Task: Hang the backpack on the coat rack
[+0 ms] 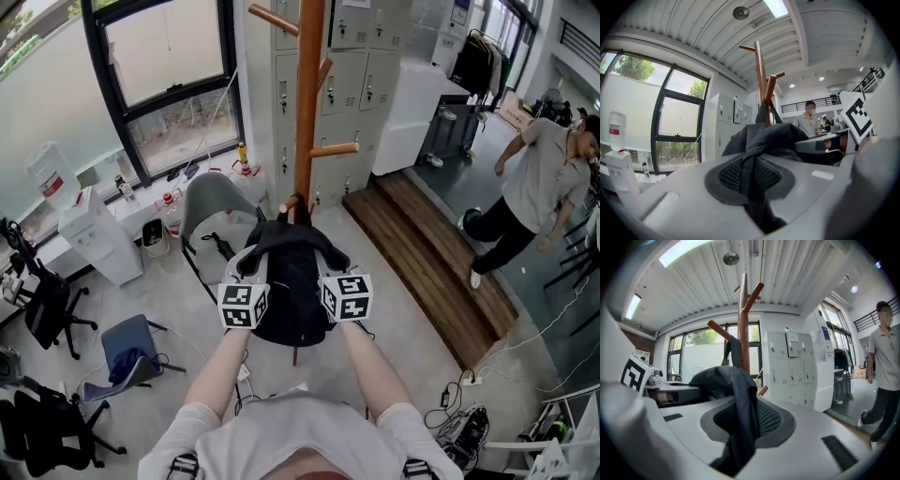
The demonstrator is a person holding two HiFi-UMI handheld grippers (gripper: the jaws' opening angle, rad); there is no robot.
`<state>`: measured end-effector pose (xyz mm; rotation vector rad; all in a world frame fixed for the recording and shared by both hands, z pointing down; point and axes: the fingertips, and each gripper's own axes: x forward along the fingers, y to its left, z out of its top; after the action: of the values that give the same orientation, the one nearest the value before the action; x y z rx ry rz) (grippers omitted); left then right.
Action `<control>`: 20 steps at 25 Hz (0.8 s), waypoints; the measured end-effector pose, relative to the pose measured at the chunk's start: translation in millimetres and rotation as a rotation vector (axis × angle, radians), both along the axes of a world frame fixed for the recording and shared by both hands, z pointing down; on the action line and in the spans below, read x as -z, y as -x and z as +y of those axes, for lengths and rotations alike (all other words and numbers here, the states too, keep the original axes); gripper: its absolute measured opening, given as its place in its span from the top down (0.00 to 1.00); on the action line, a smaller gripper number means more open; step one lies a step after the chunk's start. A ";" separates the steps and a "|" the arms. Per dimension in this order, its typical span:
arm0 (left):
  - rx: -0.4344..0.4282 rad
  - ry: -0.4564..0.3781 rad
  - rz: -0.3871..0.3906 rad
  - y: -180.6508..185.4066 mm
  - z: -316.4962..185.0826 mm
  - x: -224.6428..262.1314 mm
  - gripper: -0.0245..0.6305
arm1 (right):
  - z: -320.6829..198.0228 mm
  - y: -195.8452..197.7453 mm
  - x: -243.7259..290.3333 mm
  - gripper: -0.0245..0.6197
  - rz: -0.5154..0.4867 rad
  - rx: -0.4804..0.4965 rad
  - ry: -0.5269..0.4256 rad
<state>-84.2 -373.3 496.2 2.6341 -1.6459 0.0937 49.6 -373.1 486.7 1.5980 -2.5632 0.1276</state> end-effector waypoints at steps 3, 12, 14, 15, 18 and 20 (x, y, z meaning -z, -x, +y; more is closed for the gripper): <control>0.007 -0.022 -0.020 0.2 2.8 0.9 0.90 | 1.0 0.7 0.3 0.85 0.007 0.001 -0.003; 0.018 -0.009 -0.050 3.7 18.2 7.3 0.87 | 17.9 -4.4 8.7 0.76 -0.011 -0.011 -0.014; 0.023 -0.009 -0.049 4.8 23.9 8.8 0.83 | 25.4 -8.6 14.1 0.71 -0.028 -0.020 -0.030; 0.023 -0.009 -0.046 5.2 26.9 9.7 0.81 | 29.5 -11.1 17.4 0.69 -0.037 -0.026 -0.038; 0.013 -0.010 -0.043 5.1 36.9 12.5 0.76 | 41.8 -19.2 29.9 0.68 -0.062 -0.040 -0.068; 0.007 -0.024 -0.049 4.8 45.4 16.7 0.76 | 50.0 -24.0 38.2 0.68 -0.069 -0.044 -0.087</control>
<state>-89.0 -327.9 479.4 2.6641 -1.6813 0.1399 73.7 -323.1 448.5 1.7106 -2.6202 0.0776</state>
